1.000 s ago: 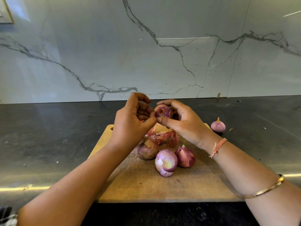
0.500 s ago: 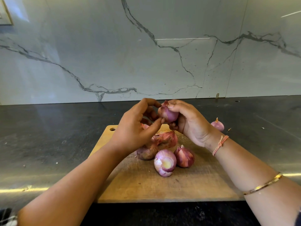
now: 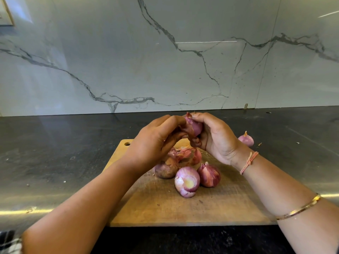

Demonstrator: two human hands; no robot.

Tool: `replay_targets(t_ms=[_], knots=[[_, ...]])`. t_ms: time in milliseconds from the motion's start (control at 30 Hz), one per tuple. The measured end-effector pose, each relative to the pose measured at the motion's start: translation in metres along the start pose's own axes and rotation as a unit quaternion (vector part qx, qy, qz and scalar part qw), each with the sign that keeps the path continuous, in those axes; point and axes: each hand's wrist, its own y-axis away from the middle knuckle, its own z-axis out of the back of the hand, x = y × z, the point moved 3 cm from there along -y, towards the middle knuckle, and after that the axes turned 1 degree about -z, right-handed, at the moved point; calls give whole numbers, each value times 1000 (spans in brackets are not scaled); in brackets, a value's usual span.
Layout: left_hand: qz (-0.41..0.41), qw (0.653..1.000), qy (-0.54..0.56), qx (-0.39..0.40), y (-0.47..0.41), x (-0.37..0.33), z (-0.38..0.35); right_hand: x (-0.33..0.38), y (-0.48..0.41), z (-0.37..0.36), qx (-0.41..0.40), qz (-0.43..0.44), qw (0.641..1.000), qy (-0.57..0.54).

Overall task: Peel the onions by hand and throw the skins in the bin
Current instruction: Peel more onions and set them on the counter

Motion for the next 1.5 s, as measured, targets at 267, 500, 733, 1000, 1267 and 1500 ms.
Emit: replay_targets(t_ms=[267, 500, 733, 1000, 1267, 1500], knots=[[3, 999, -29, 14, 0, 3, 0, 1, 1, -3, 4, 21, 1000, -1], [-7, 999, -53, -1, 0, 1, -1, 3, 1, -2, 1, 11, 1000, 2], [-13, 998, -59, 11, 0, 0, -1, 1, 2, -4, 10, -1, 1000, 26], [-24, 997, -69, -7, 0, -2, 0, 0, 1, -3, 0, 4, 1000, 29], [-30, 997, -67, 9, -1, -2, 1, -1, 2, -4, 10, -6, 999, 41], [-39, 995, -91, -4, -2, -2, 0, -1, 1, -2, 22, 4, 999, 31]])
